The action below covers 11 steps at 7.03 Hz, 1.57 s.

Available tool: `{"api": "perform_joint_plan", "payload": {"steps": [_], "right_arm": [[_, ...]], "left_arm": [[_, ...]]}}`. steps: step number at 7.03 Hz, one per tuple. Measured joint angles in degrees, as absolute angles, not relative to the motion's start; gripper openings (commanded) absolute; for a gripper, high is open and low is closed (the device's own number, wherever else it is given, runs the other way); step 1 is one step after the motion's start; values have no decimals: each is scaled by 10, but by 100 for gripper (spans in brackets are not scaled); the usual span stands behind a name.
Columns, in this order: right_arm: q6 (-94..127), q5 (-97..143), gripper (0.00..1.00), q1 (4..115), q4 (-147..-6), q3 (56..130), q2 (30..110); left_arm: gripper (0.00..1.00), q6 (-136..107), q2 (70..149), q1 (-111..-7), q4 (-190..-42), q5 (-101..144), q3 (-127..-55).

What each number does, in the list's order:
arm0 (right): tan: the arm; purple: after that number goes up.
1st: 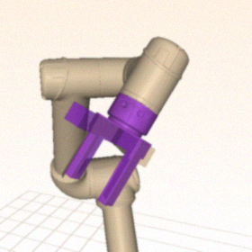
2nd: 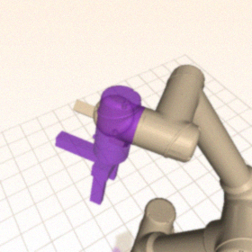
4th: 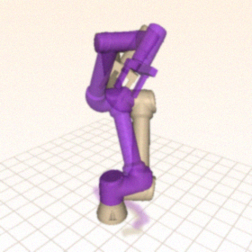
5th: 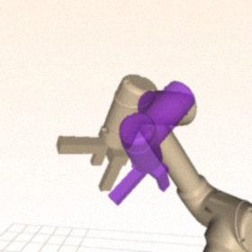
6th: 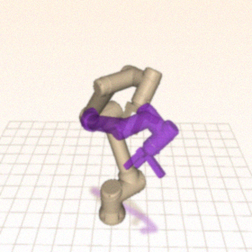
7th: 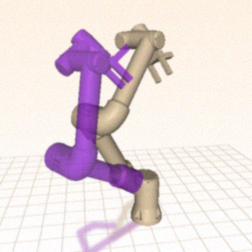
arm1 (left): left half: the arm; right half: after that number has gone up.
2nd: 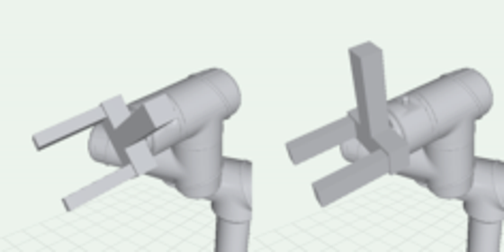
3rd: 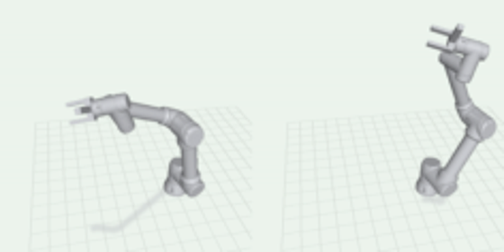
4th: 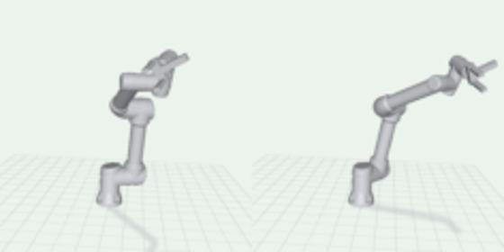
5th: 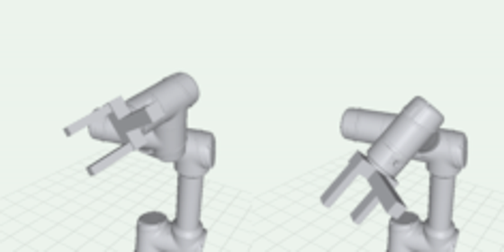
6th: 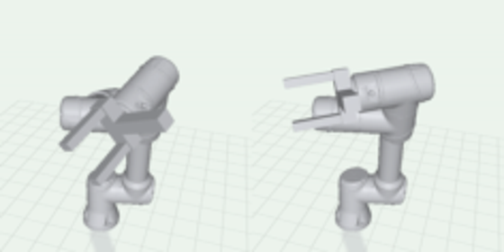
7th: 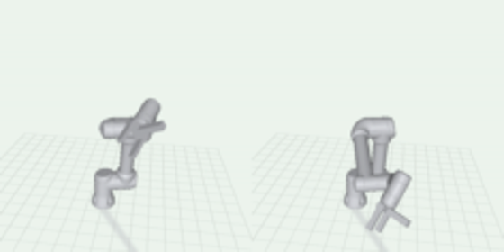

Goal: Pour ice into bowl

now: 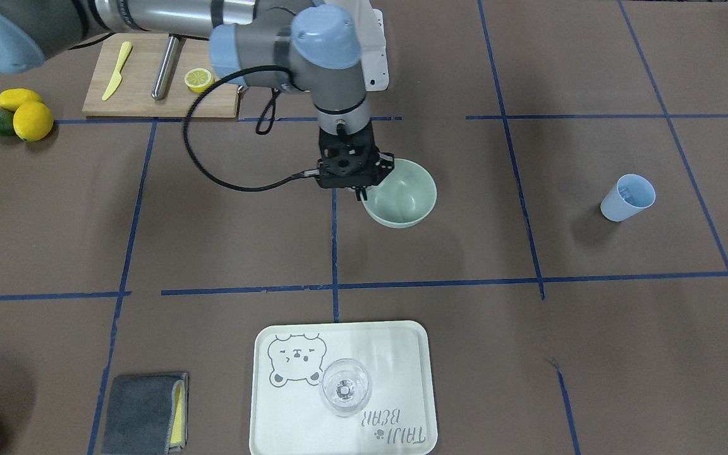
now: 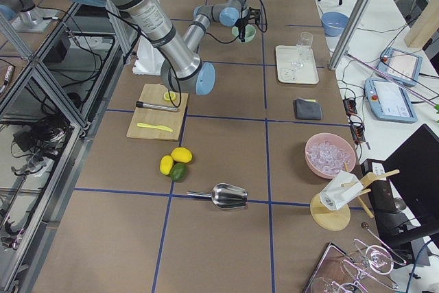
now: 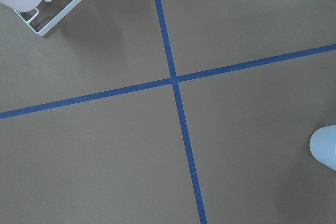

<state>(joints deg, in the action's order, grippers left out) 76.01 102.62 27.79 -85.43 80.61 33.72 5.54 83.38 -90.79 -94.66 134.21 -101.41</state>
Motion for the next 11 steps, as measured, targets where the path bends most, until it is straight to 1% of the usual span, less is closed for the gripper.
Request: {"api": "perform_joint_plan", "payload": {"steps": [1,2,3,4,5,8,10,11], "right_arm": [[767,1011,0,262,-838,746,302],[771,998,0,249,-819,710,287],[776,989,0,238,-809,692,280],[781,985,42,230,-803,684,277],[785,983,99,227,-801,680,276],[780,956,100,241,-798,684,282],[723,1009,100,319,-802,711,311],[668,1062,100,374,-804,745,352]], "left_arm": [[100,55,834,-908,-947,1342,-1013],[100,55,834,-908,-947,1343,-1012],[100,55,834,-908,-947,1343,-1012],[100,55,833,-908,-947,1344,-1011],[100,56,833,-908,-947,1345,-1010],[100,56,834,-907,-947,1346,-1008],[100,57,836,-907,-955,1346,-1014],[100,57,837,-907,-970,1345,-1018]]}}
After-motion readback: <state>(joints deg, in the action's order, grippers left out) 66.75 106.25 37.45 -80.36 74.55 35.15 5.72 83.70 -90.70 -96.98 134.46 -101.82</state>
